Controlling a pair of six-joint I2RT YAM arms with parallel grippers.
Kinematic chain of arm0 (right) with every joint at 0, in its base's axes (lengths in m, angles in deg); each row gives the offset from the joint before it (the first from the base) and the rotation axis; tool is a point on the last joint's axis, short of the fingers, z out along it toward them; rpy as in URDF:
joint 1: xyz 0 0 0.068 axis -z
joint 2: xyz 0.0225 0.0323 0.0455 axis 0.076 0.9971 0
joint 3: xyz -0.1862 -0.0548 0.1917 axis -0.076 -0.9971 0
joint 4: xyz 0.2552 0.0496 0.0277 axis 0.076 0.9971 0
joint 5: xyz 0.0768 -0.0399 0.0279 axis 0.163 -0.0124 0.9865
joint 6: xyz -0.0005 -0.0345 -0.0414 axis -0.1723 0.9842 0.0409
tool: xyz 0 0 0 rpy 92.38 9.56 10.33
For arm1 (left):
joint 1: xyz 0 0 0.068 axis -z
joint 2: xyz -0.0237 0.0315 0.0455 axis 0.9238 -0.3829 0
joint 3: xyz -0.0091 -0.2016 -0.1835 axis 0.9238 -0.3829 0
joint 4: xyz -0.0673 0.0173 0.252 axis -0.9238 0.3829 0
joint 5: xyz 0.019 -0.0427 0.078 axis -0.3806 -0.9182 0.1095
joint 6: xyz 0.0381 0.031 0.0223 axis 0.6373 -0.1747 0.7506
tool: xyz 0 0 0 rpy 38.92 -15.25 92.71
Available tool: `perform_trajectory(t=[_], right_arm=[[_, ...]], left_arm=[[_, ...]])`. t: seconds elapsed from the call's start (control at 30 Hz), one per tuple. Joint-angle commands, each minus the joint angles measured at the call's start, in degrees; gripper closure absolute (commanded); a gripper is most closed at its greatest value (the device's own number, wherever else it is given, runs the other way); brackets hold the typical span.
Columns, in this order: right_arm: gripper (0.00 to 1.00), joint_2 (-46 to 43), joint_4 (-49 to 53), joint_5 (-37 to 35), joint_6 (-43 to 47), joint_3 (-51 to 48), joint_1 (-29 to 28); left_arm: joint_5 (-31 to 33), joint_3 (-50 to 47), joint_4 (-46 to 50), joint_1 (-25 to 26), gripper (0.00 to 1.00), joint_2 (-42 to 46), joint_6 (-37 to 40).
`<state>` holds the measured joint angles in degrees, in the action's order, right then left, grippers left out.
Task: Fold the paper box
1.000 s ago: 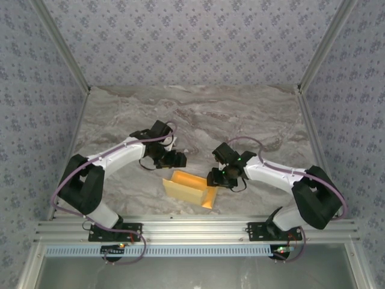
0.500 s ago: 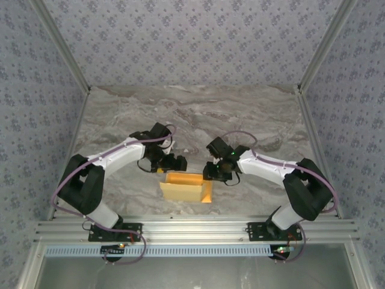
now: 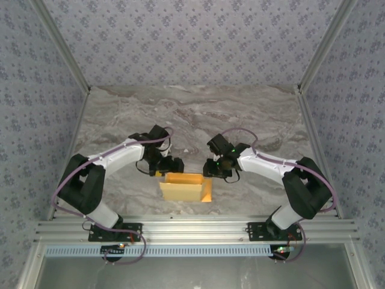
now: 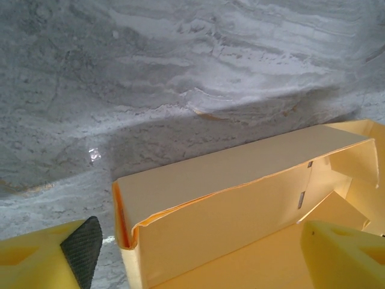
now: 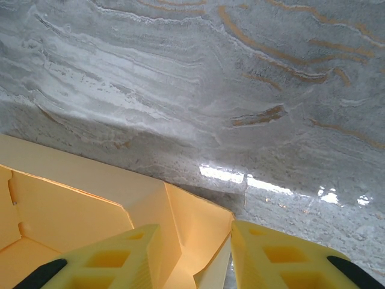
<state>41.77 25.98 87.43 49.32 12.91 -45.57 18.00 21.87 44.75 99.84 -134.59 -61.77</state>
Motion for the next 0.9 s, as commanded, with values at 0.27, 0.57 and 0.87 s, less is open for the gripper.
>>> perform_trajectory(t=[0.27, 0.57, 0.87], right_arm=[[0.64, -1.1, -1.1, -0.5, 1.3, 1.0, 0.4], [0.57, -9.3, 0.9, -3.5, 1.2, 0.1, 2.3], [0.53, -24.7, 5.3, -1.0, 6.5, -4.8, 15.7]], left_arm=[[3.8, 0.2, 0.5, 1.4, 0.35, -5.0, -5.5], [7.7, -0.4, 0.1, 1.5, 0.70, -6.0, -9.9], [9.9, 3.3, 3.0, -1.0, 0.81, -1.3, -6.9]])
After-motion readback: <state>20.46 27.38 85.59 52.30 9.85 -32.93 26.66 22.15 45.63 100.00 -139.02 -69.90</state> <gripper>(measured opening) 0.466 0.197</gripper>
